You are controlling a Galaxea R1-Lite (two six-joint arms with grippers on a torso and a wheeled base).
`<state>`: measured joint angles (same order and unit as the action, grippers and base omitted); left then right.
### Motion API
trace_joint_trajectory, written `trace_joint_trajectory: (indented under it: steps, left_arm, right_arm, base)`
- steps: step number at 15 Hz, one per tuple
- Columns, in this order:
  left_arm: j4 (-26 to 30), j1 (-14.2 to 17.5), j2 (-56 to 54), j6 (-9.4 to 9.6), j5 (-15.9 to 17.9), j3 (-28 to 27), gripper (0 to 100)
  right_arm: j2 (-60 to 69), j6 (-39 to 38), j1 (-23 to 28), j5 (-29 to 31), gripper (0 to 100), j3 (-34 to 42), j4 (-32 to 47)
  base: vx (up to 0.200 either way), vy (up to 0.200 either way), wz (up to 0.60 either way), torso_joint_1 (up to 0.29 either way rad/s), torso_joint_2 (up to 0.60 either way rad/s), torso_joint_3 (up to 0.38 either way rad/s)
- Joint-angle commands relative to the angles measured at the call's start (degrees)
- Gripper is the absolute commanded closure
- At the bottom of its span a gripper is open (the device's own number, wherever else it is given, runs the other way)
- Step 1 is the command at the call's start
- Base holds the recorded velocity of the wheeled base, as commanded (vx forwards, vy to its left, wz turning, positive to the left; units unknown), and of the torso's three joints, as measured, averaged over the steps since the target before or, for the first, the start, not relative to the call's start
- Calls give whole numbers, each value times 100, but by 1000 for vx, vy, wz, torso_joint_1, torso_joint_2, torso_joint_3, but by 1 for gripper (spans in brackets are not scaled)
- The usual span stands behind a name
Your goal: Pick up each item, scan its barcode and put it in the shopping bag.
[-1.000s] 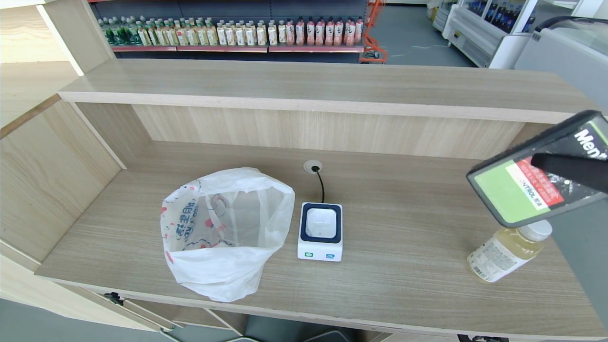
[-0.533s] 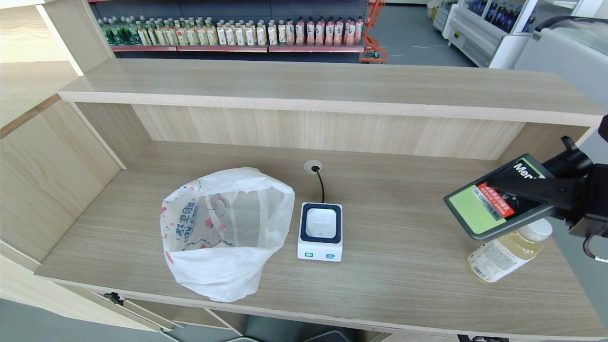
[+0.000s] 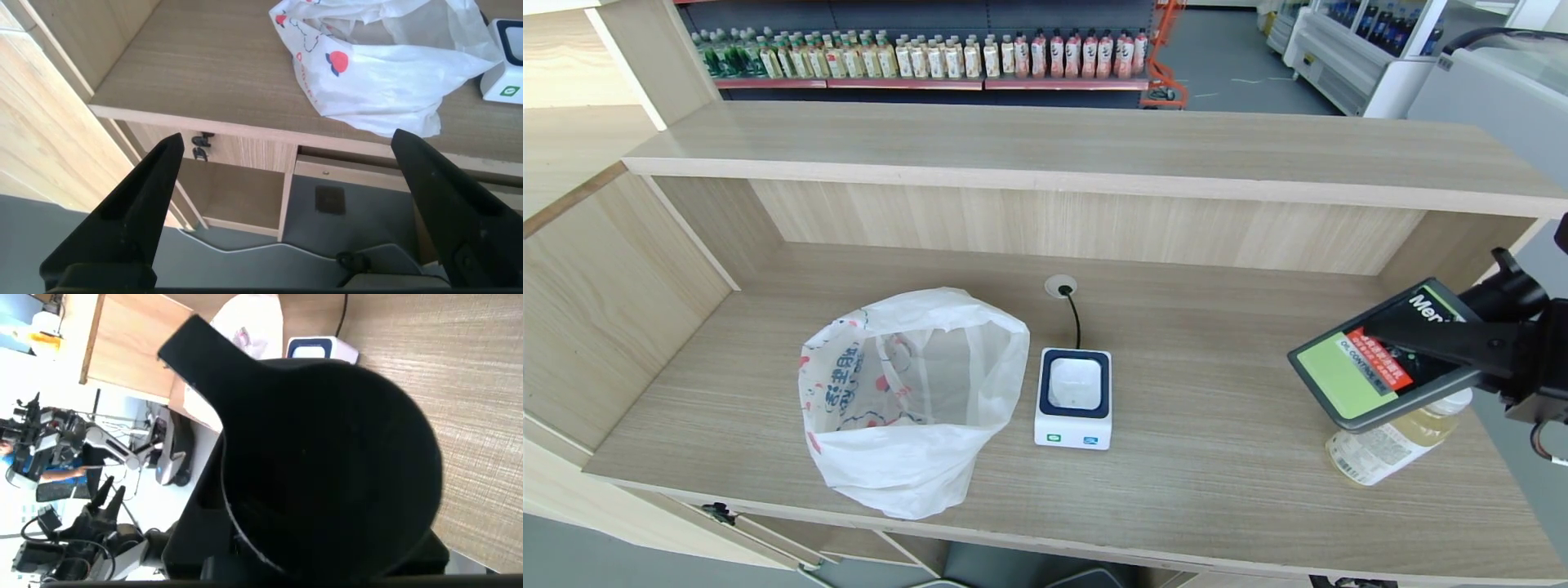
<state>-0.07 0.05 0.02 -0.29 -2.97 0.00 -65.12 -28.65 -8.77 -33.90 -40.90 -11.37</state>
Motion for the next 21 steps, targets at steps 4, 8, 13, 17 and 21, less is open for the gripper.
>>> trace_joint_trajectory:
  steps: [4,8,13,17,21]
  left_arm:
    - [-1,4,-2,-6,-1,0,0]
    - [-1,4,-2,-6,-1,0,0]
    - [-1,4,-2,3,-1,0,0]
    - [-1,4,-2,12,-1,0,0]
    - [-1,4,-2,12,-1,0,0]
  right_arm:
    - [-53,17,-11,-2,100,-15,-23]
    - [-159,61,-46,15,100,-6,4]
    - [-835,799,-46,50,100,-120,-49]
    - [-1969,1256,-46,24,100,-199,-954]
    - [-2655,1265,-134,24,100,-173,-1561]
  base:
    - [0,200,0,4,0,4]
    - [0,200,0,-1,6,5]
    - [0,120,0,-2,0,1]
    - [0,0,0,0,0,0]
    - [0,0,0,0,0,0]
